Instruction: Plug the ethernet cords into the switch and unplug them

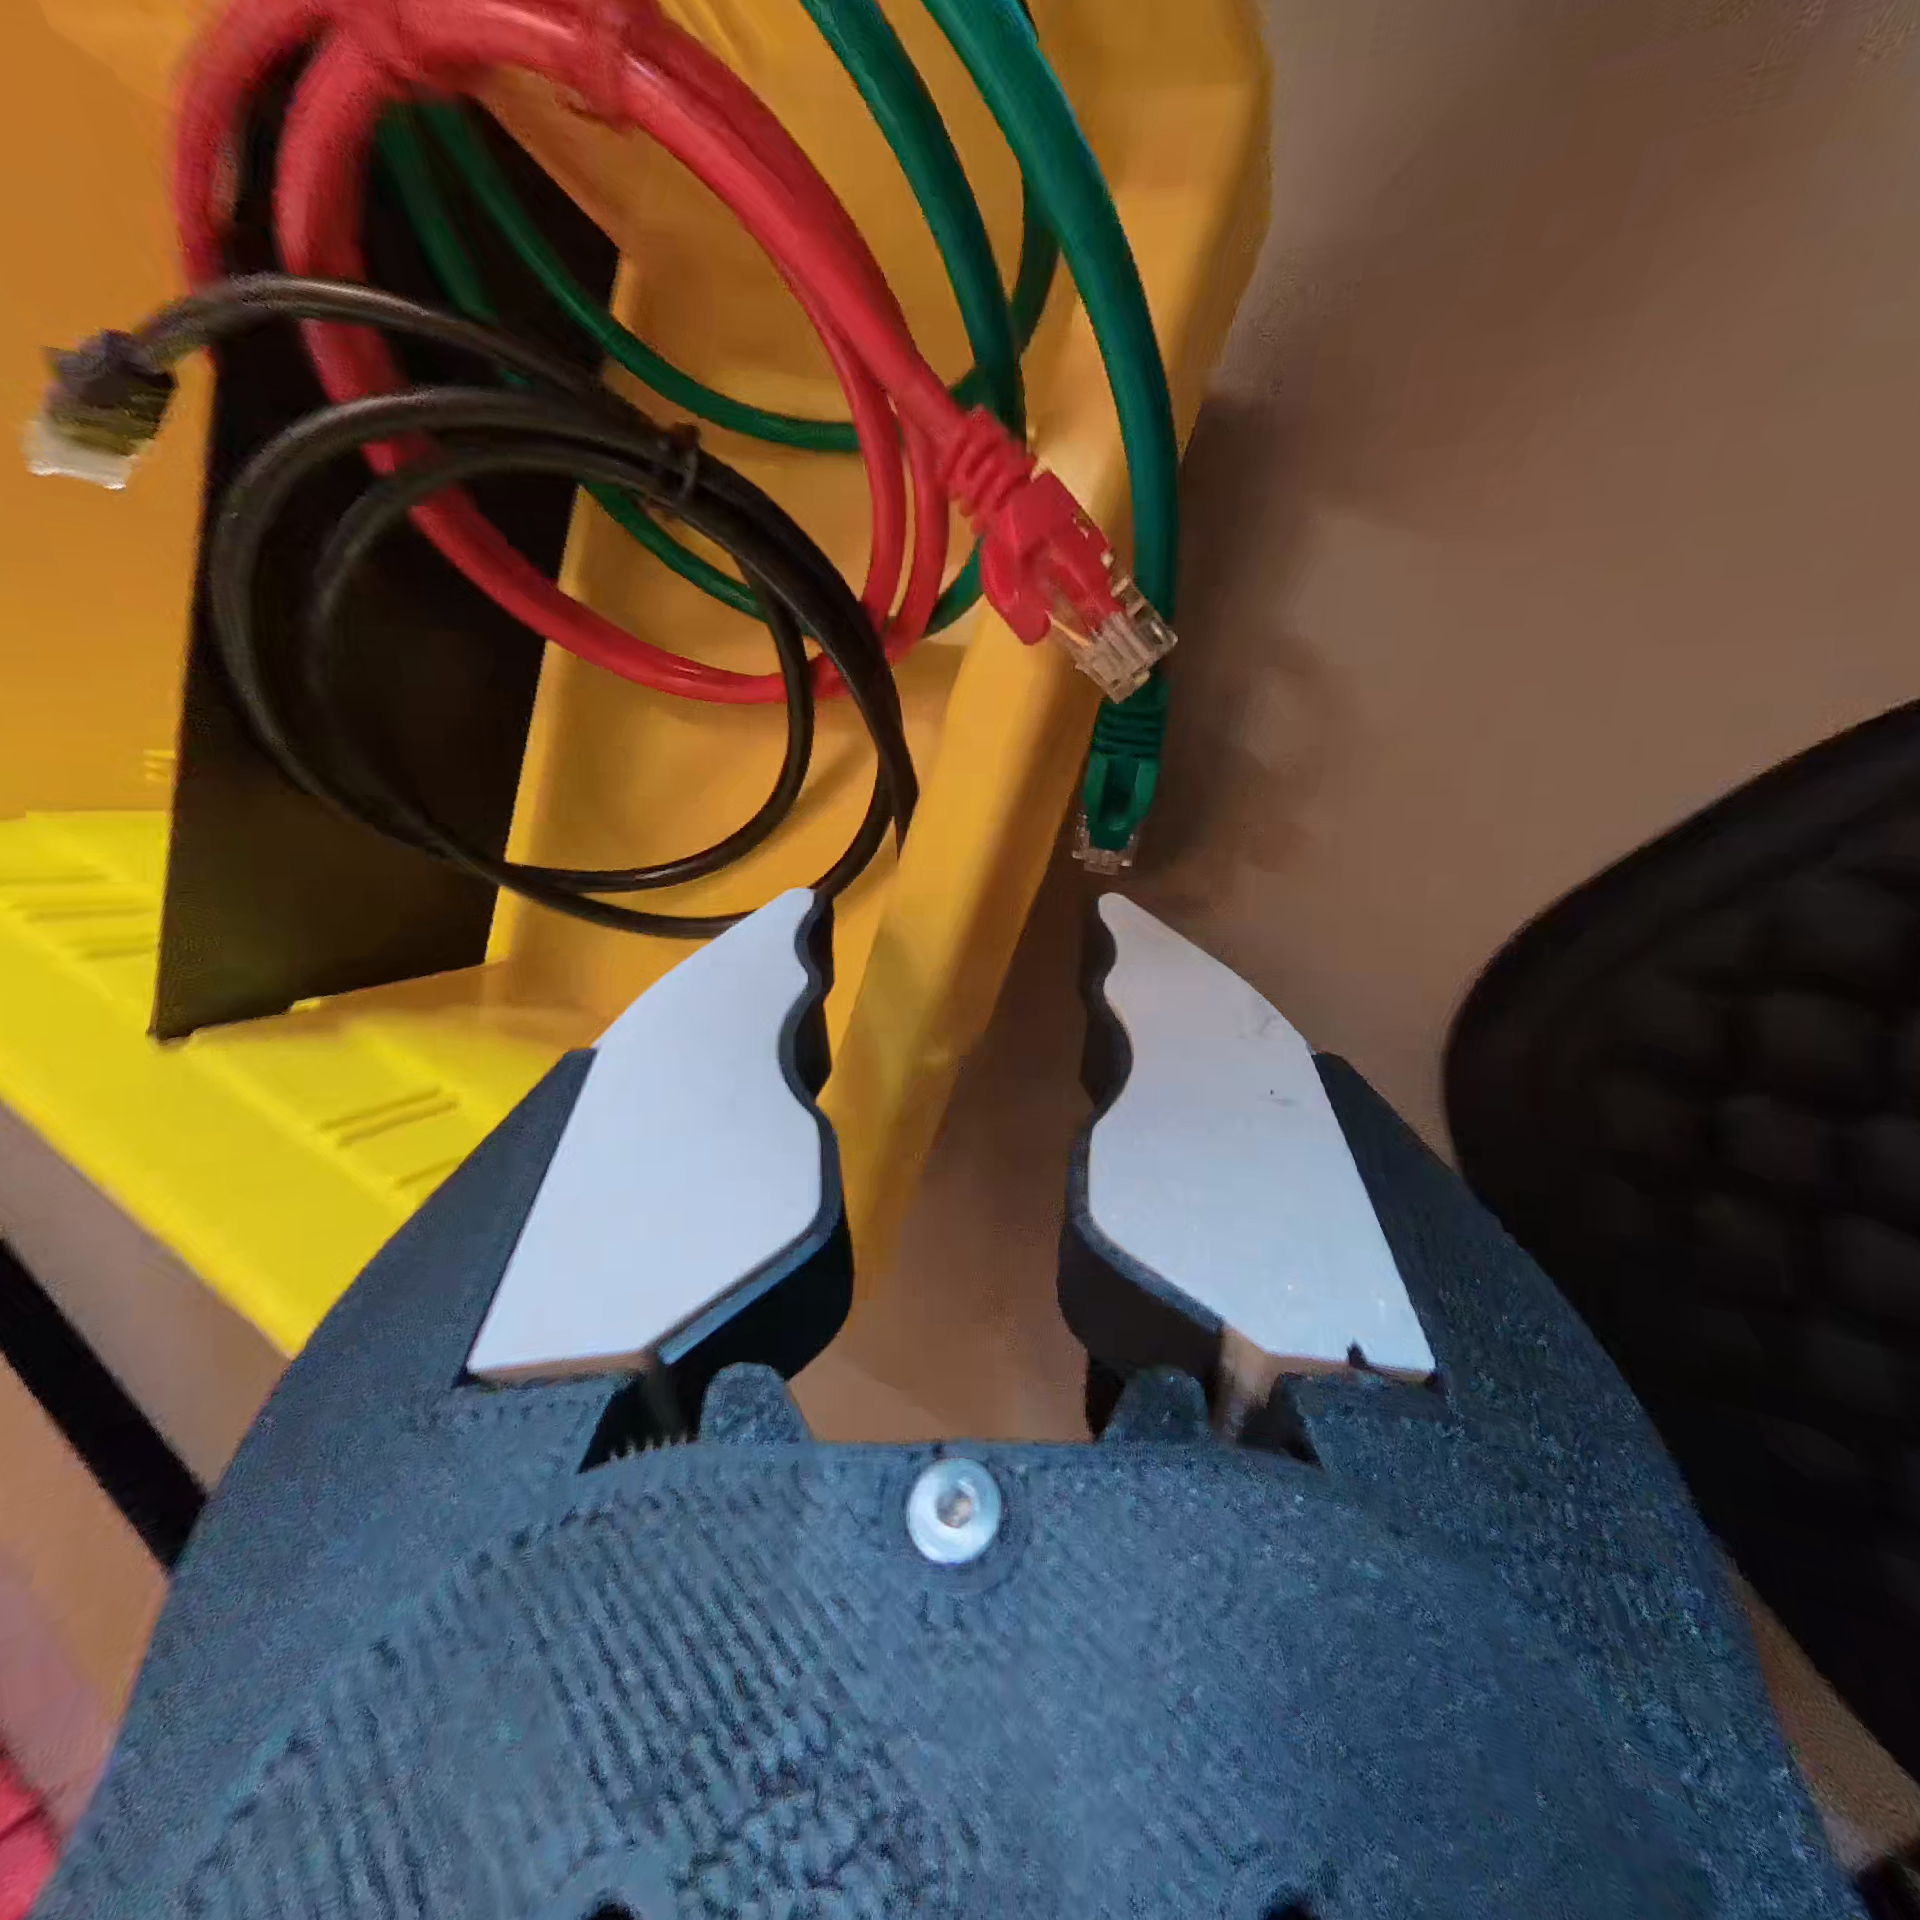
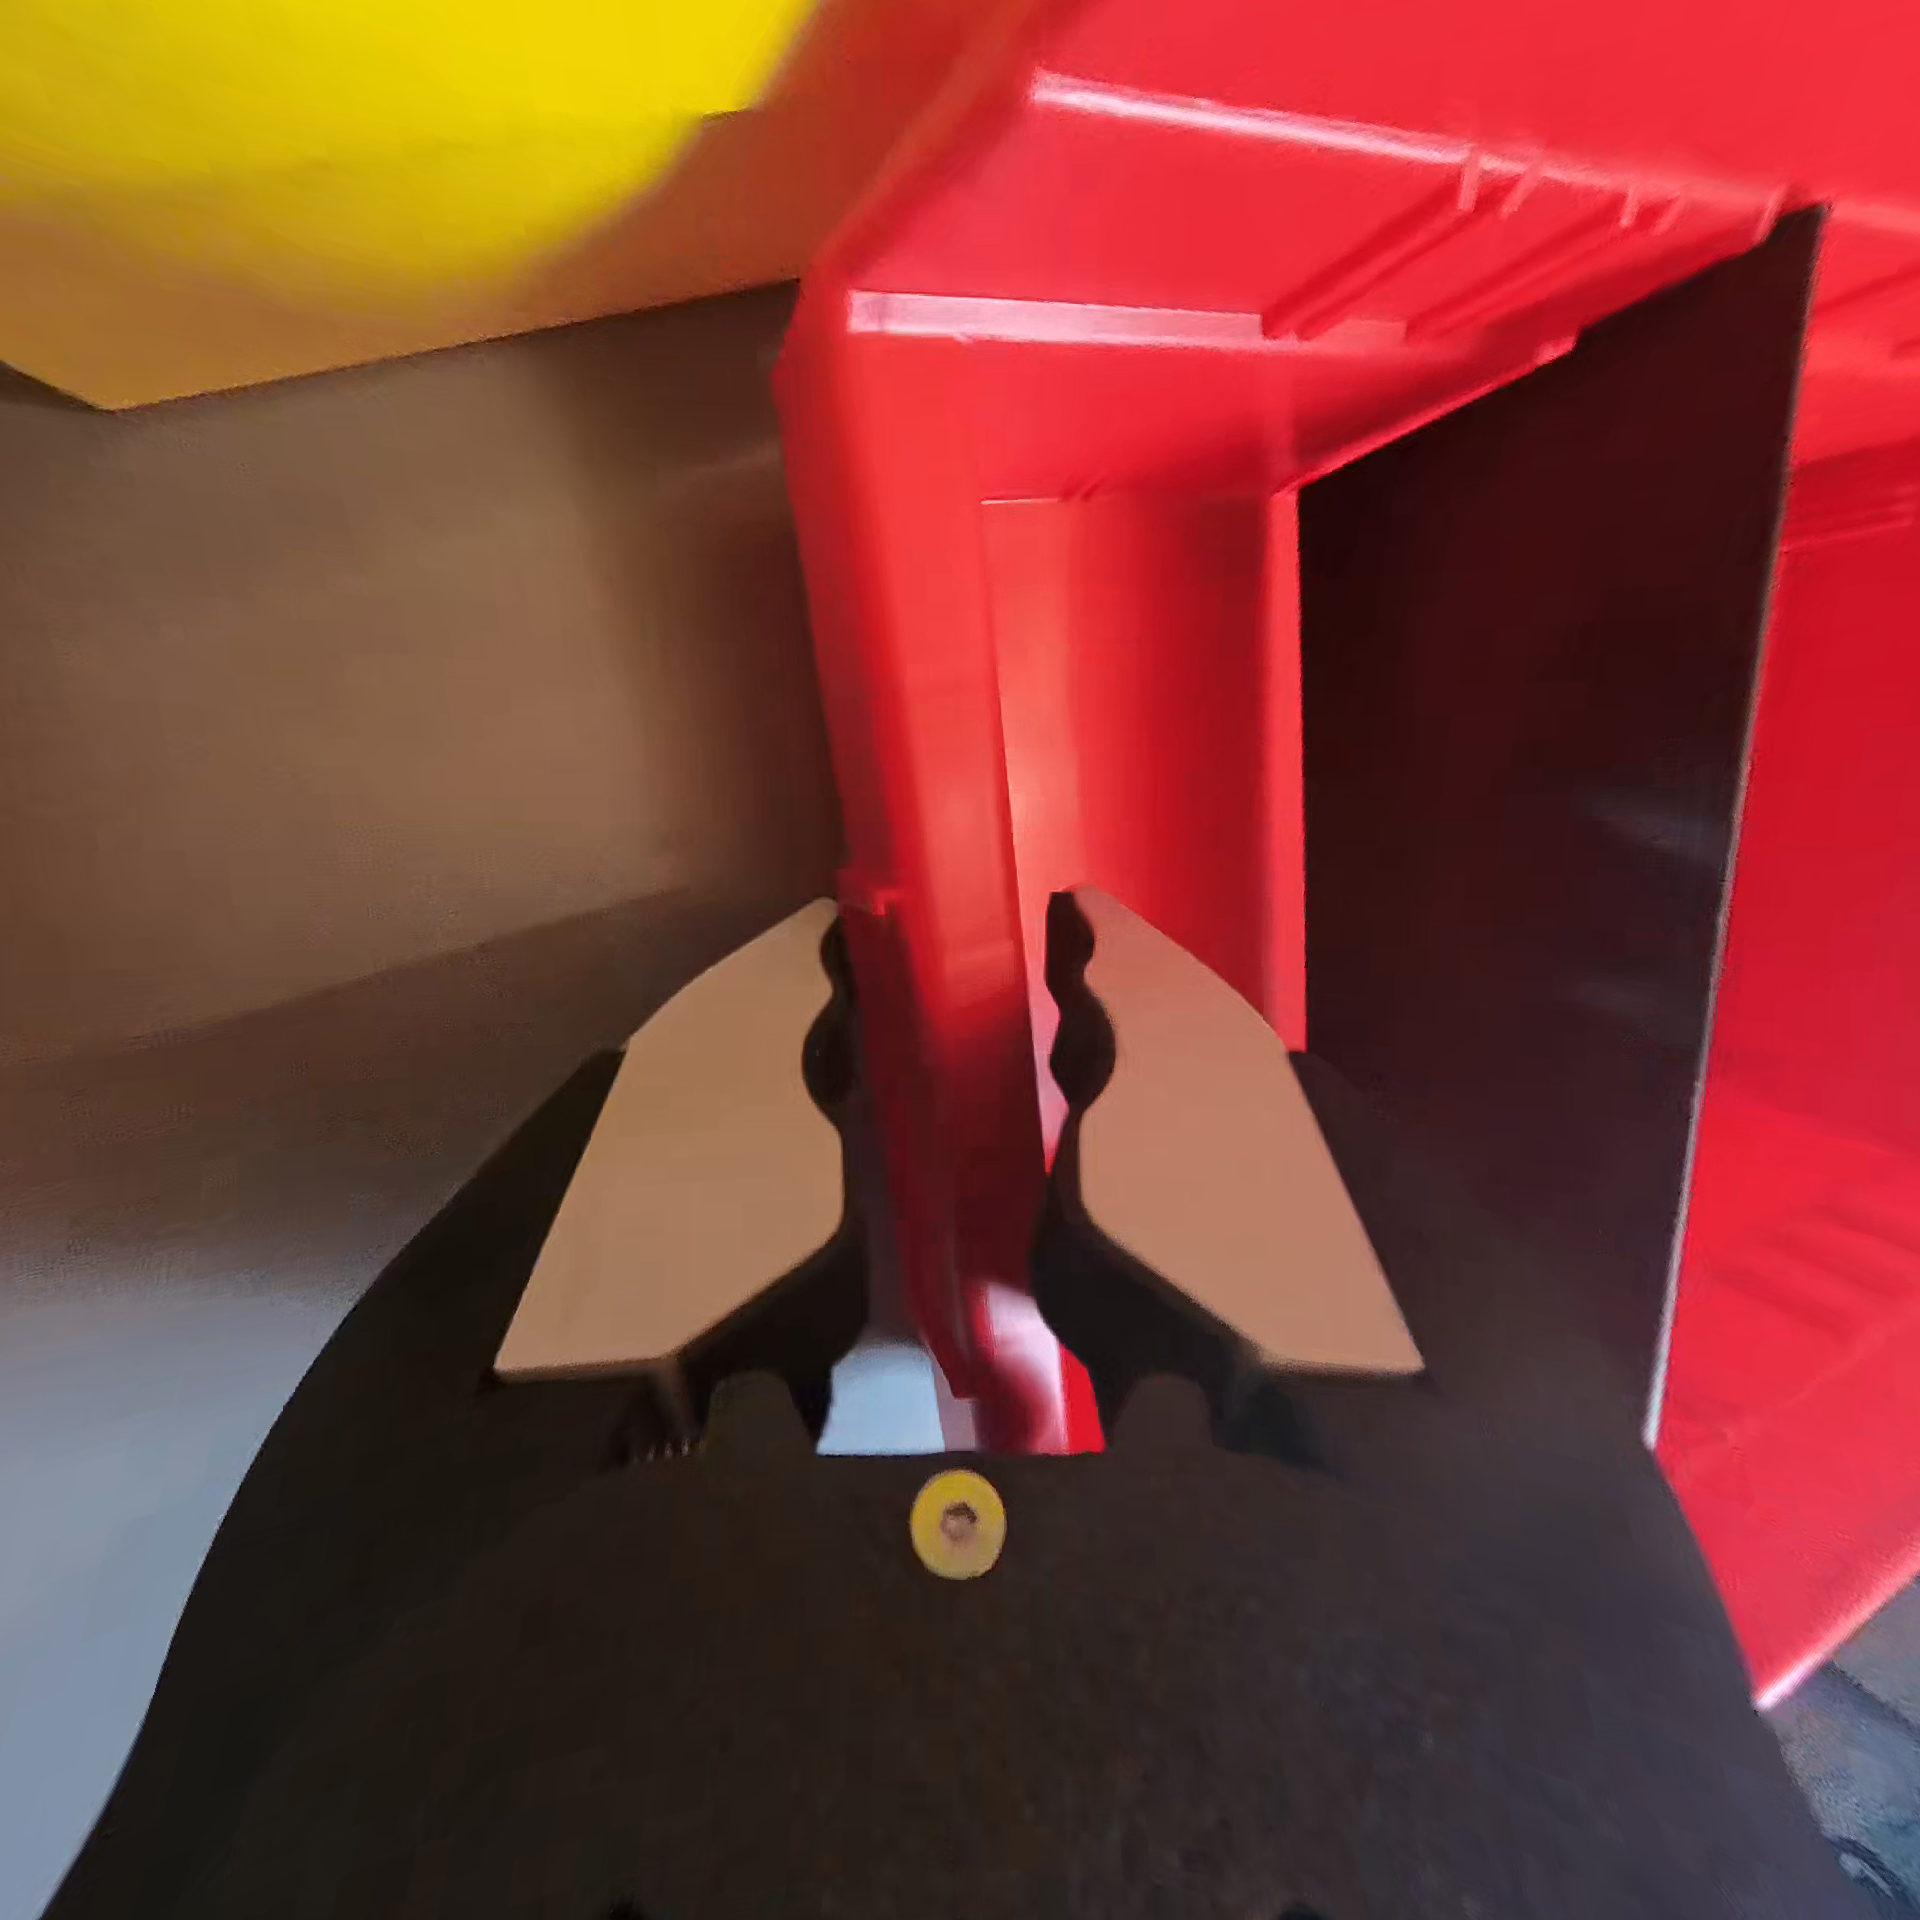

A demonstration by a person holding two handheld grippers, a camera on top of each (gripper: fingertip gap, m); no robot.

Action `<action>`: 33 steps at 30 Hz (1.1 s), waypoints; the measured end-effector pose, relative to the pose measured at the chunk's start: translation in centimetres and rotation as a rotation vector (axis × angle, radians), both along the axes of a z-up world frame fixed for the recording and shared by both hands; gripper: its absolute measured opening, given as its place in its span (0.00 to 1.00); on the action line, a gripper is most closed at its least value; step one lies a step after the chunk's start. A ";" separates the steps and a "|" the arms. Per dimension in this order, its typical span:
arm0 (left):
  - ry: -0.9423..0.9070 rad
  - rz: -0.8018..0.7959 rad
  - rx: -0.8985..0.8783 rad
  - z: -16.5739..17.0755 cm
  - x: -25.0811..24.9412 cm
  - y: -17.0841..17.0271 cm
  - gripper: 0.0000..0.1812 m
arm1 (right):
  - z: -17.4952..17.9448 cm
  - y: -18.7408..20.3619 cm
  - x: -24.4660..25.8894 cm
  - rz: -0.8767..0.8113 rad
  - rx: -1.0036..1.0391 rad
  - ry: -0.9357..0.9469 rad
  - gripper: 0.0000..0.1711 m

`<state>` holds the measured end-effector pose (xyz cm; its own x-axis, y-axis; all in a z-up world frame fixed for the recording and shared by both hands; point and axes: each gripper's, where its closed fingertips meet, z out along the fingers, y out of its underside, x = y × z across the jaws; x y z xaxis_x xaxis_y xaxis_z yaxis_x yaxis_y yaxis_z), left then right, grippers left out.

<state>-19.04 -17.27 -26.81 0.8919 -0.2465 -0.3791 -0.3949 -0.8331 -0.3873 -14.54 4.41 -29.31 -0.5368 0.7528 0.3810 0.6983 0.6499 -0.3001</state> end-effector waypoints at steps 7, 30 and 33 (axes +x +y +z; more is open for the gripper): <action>0.115 -0.045 -0.031 -1.7 -0.7 1.3 0.21 | 0.8 0.8 5.1 0.002 -0.013 0.070 0.19; 0.227 0.086 0.014 -1.4 -6.6 4.4 0.19 | 0.4 18.6 20.4 -0.205 0.211 0.046 0.19; 0.230 0.098 0.035 -1.3 -7.6 5.1 0.19 | 1.6 17.4 20.1 -0.251 0.098 0.104 0.31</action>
<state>-26.68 -12.12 -28.16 0.8003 -0.1466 -0.5814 -0.3943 -0.8592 -0.3260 5.57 21.82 -27.69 -0.2925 0.8140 0.5018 0.8096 0.4901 -0.3230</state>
